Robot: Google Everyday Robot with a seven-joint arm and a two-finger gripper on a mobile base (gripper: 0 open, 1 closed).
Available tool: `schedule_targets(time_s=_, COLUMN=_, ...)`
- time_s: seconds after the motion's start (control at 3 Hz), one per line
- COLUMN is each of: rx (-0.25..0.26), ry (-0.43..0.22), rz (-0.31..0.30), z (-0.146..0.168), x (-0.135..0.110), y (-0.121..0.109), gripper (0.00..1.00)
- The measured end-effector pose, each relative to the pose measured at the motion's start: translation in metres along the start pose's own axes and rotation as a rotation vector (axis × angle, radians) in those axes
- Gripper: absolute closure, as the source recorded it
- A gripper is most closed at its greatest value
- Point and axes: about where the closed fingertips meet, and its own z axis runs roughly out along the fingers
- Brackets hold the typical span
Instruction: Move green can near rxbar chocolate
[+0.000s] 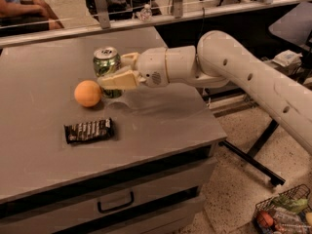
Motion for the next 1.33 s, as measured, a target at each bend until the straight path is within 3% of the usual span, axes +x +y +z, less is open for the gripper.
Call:
schedule_targets(time_s=0.67, rx=-0.018, ry=-0.007, rz=0.060, z=0.005, x=0.027, y=0.027, gripper=1.00)
schedule_targets(time_s=1.0, rx=-0.018, ry=-0.005, rz=0.097, z=0.002, x=0.033, y=0.041, gripper=0.87)
schedule_targets(time_s=1.33, rx=-0.010, ry=0.010, rz=0.118, z=-0.001, x=0.037, y=0.051, gripper=0.64)
